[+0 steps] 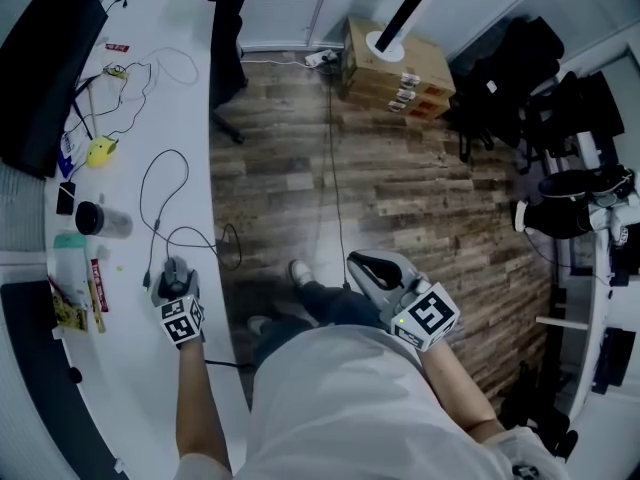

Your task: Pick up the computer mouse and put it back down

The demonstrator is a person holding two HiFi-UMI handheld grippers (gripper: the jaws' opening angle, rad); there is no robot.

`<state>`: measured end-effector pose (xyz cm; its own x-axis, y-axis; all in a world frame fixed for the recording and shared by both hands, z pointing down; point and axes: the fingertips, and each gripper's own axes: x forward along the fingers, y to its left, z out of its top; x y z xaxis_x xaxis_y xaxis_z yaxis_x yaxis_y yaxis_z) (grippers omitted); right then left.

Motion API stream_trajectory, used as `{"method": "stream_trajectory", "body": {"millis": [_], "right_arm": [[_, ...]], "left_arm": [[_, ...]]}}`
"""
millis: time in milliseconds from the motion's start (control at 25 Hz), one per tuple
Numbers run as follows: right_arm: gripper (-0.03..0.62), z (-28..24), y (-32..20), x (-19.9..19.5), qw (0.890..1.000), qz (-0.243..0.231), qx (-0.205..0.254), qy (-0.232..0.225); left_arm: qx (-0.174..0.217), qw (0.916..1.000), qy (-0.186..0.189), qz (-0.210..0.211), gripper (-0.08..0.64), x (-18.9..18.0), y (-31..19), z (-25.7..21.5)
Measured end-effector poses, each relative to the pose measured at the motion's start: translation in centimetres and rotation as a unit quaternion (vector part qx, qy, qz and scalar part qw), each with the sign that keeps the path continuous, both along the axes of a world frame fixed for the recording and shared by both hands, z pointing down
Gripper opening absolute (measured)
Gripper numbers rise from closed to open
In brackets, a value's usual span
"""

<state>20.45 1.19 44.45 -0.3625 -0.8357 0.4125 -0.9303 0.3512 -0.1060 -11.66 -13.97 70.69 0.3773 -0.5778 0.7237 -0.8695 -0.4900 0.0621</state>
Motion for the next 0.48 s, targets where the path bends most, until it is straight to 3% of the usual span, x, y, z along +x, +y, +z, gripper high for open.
{"method": "stream_trajectory", "body": {"millis": [480], "right_arm": [[0.020, 0.2, -2.0, -2.4, 0.998, -0.067, -0.008, -0.012]], "left_arm": [[0.014, 0.9993, 0.020, -0.028, 0.356, -1.1, 1.7, -2.8]]}}
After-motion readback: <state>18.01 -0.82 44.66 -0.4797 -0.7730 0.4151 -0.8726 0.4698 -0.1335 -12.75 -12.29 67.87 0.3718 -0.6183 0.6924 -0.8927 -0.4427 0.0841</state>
